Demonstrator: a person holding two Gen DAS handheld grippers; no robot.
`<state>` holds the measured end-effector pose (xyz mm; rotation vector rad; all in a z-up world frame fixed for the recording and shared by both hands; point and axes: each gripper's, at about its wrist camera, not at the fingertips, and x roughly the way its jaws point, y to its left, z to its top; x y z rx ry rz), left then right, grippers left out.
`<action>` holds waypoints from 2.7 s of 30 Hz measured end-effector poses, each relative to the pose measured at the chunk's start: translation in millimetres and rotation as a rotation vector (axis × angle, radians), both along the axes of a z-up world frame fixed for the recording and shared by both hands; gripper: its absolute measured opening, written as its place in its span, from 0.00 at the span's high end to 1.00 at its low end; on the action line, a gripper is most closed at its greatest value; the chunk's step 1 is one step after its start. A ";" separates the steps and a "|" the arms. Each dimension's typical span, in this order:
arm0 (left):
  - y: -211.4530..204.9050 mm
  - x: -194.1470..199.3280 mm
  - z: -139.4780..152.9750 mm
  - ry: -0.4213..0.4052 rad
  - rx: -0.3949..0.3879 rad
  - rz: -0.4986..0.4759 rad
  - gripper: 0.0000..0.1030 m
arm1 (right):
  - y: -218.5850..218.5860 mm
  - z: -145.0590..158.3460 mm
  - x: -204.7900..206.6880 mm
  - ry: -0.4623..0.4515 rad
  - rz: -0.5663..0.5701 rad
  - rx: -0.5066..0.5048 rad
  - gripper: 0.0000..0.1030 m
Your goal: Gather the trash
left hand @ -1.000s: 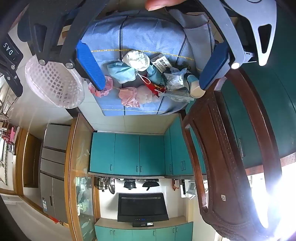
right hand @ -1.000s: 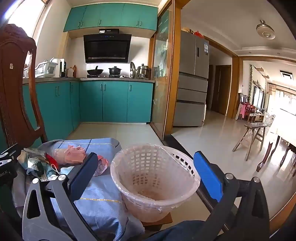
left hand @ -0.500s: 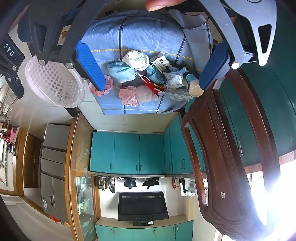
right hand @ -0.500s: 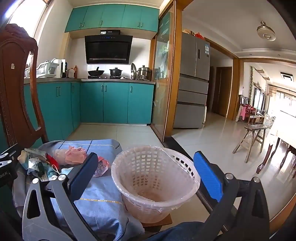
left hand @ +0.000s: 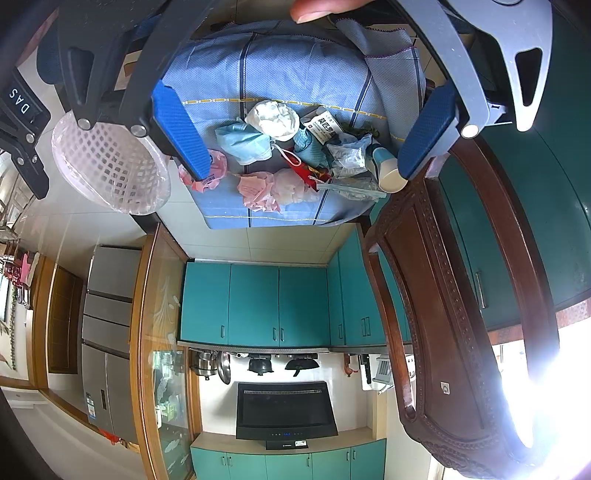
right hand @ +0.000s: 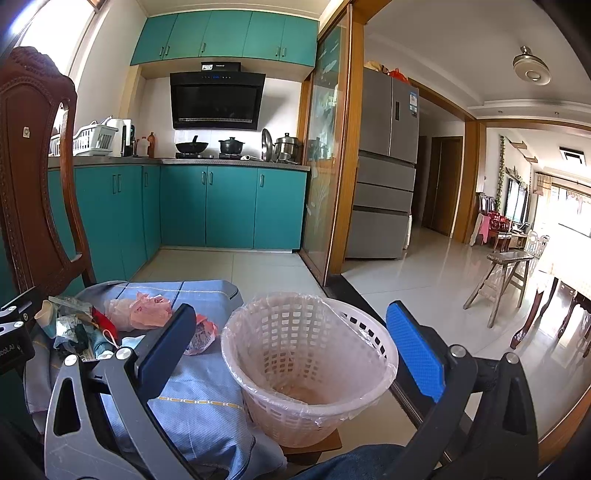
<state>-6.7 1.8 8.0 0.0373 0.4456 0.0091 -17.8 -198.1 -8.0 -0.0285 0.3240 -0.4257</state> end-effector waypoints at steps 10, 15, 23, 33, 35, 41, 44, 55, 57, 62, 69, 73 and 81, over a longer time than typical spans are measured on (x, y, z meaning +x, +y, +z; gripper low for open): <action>-0.2 -0.3 -0.1 0.000 0.000 0.000 0.02 | 0.8 0.8 -0.5 -0.002 0.001 -0.002 0.02; -0.1 0.0 0.0 -0.001 0.000 0.002 0.02 | 1.6 0.4 -0.5 -0.002 -0.001 -0.003 0.02; -0.3 -0.9 0.3 -0.003 0.001 0.002 0.02 | 0.7 2.6 -1.1 -0.005 -0.001 -0.004 0.02; -0.1 -1.4 0.9 -0.003 0.002 0.003 0.02 | 0.8 3.1 -1.8 -0.006 -0.002 -0.003 0.02; 0.3 -1.4 1.1 -0.002 0.002 0.003 0.02 | 0.8 4.5 -2.2 -0.006 -0.002 -0.003 0.02; 0.5 -1.5 1.1 -0.002 0.002 0.003 0.02 | 0.6 4.1 -2.9 -0.007 -0.003 -0.004 0.02; 0.2 -1.8 0.9 -0.003 0.003 0.004 0.02 | 0.5 4.5 -3.2 -0.007 -0.003 -0.003 0.02; 0.7 -1.3 -1.1 -0.001 0.003 0.002 0.02 | -1.6 4.4 -4.9 -0.008 -0.004 -0.003 0.02; 1.8 -1.6 -1.9 0.000 0.003 0.002 0.02 | -1.3 4.3 -4.6 -0.008 -0.006 -0.005 0.02; 3.6 -2.4 -4.4 0.001 0.005 0.000 0.02 | -2.7 2.1 -4.3 -0.007 -0.008 -0.003 0.02; 16.4 24.6 -27.7 0.088 0.068 0.027 0.02 | -17.7 -21.1 25.4 0.109 0.064 0.106 0.02; 42.7 51.8 -49.9 0.234 0.028 -0.005 0.05 | -20.1 -38.5 56.2 0.171 0.101 0.085 0.02; 71.9 135.8 -46.5 0.394 -0.134 -0.041 0.59 | 15.1 -31.0 161.8 0.296 0.405 -0.037 0.15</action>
